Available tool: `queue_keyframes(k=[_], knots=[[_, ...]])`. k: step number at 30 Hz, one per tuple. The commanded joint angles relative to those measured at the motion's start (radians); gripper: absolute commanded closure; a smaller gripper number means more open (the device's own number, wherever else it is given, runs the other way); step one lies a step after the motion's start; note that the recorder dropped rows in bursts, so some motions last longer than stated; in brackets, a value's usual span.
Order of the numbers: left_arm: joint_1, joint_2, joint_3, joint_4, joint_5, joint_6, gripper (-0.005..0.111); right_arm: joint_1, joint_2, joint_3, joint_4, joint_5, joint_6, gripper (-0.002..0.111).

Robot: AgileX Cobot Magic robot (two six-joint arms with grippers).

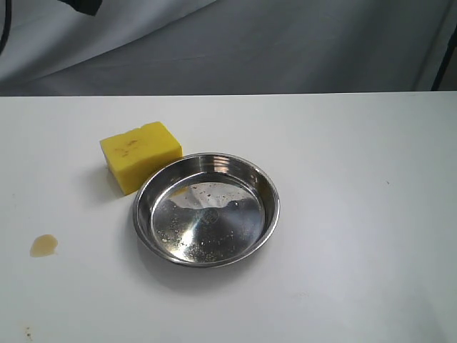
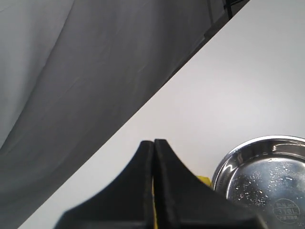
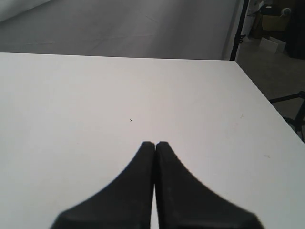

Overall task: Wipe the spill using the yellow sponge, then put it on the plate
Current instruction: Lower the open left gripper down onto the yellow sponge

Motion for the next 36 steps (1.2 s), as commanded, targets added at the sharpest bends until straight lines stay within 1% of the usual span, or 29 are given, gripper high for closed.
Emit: queue_keyframes(k=[1, 10, 12, 14, 15, 17, 19, 20, 28, 33, 36], knots=[[-0.004, 0.072, -0.005, 0.069, -0.017, -0.070, 0.106, -0.004, -0.006, 0.003, -0.010, -0.002, 0.001, 0.108], [-0.004, 0.232, -0.005, 0.194, -0.022, -0.125, 0.106, -0.004, -0.006, 0.003, -0.010, -0.002, 0.001, 0.108], [-0.004, 0.265, -0.005, 0.233, -0.026, -0.147, 0.099, -0.004, -0.006, 0.003, -0.010, -0.002, 0.001, 0.108], [-0.004, 0.294, -0.005, 0.275, -0.026, -0.173, 0.085, -0.004, -0.006, 0.003, -0.010, -0.002, 0.001, 0.108], [-0.004, 0.310, -0.005, 0.296, -0.026, -0.190, 0.073, -0.004, -0.006, 0.003, -0.010, -0.002, 0.001, 0.108], [-0.004, 0.338, -0.005, 0.328, -0.024, -0.228, 0.044, -0.004, -0.006, 0.003, -0.010, -0.002, 0.001, 0.108], [-0.004, 0.368, -0.005, 0.330, -0.037, -0.259, 0.008, -0.004, -0.006, 0.003, -0.010, -0.002, 0.001, 0.108], [-0.004, 0.380, -0.005, 0.330, -0.048, -0.264, 0.003, -0.004, -0.006, 0.003, -0.010, -0.002, 0.001, 0.108], [-0.004, 0.423, -0.005, 0.349, -0.048, -0.248, 0.003, -0.004, -0.006, 0.003, -0.010, -0.002, 0.001, 0.108], [-0.004, 0.423, -0.005, 0.347, -0.106, -0.260, 0.003, -0.004, -0.006, 0.003, -0.010, -0.002, 0.001, 0.108], [-0.004, 0.423, -0.005, 0.308, -0.126, -0.277, 0.003, -0.004, -0.006, 0.003, -0.010, -0.002, 0.001, 0.108]])
